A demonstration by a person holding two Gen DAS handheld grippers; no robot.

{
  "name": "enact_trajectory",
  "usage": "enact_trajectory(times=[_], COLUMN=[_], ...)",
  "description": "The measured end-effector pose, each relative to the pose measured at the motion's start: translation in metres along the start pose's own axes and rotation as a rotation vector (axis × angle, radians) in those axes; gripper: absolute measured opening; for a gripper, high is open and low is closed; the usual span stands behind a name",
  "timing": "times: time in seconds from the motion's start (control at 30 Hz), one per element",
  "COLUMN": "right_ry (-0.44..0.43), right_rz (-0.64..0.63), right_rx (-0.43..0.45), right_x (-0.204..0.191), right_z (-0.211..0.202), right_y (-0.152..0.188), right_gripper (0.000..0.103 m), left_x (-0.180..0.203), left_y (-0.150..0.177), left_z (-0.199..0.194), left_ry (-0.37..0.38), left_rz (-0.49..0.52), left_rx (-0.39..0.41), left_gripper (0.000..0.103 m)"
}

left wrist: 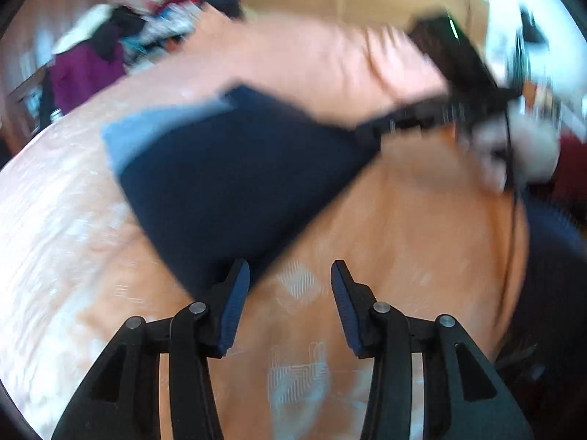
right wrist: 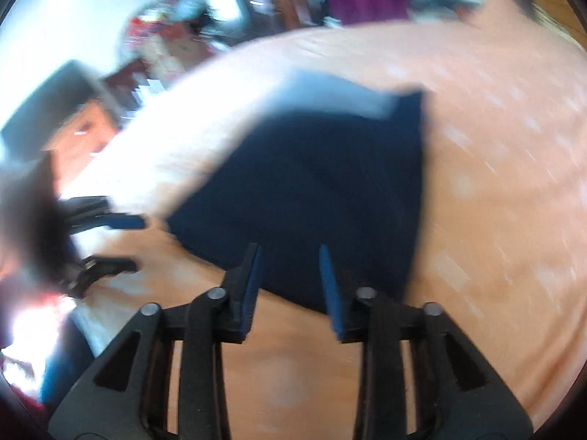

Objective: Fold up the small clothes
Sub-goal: 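Release the folded jacket and pull both grippers back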

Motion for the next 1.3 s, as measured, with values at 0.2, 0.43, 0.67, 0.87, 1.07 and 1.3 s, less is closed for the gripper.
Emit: enact_trajectory(times=[0.2,0.43,0.67,0.87,1.07,1.3], right_ry=[-0.173,-0.129,-0.185,-0.16,-0.114,0.379], right_rz=[-0.173,-0.101,-0.199,-0.128,-0.166,-0.032], right_rx=[-0.103,-0.37,-0.21,-0.317,-0.137,0.052], right_x=[-0.104,-0.063,-0.118,-0.107,-0.103,0.033], right_z=[0.065,0.159,0.115,0.173,0.084,-0.017], right_y=[-0.04,0.011,-0.003,0.019,-0.004,0.012], right_gripper=[0.004,0.0,0.003,0.0,0.038,0.087], left_x=[-0.088,-0.103,-0.097,-0.088,-0.079,-0.064], left_y=[0.028,0.066,0.06,0.078,0.071,0.059], left_z=[-0.034,-0.025,-0.01,-0.016,-0.005,0.004], left_ry=[-0.181,-0.157,-0.141,-0.134,-0.175,-0.266], left_rz=[-0.394,-0.541,-0.49,-0.52,-0.472,-0.482], left_rx=[0.134,0.135,0.11,0.102,-0.012,-0.122], left_gripper=[0.052,0.052,0.06,0.062,0.066,0.083])
Point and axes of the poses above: each gripper's, at about its wrist camera, not at the fingertips, and z roughly the way its jaws point, x to its right, y to its underside, the point moved 6 cm from there along z, roughly the way its jaws point, and after that the axes turned 13 degrees about z, right-handed, at the moved point
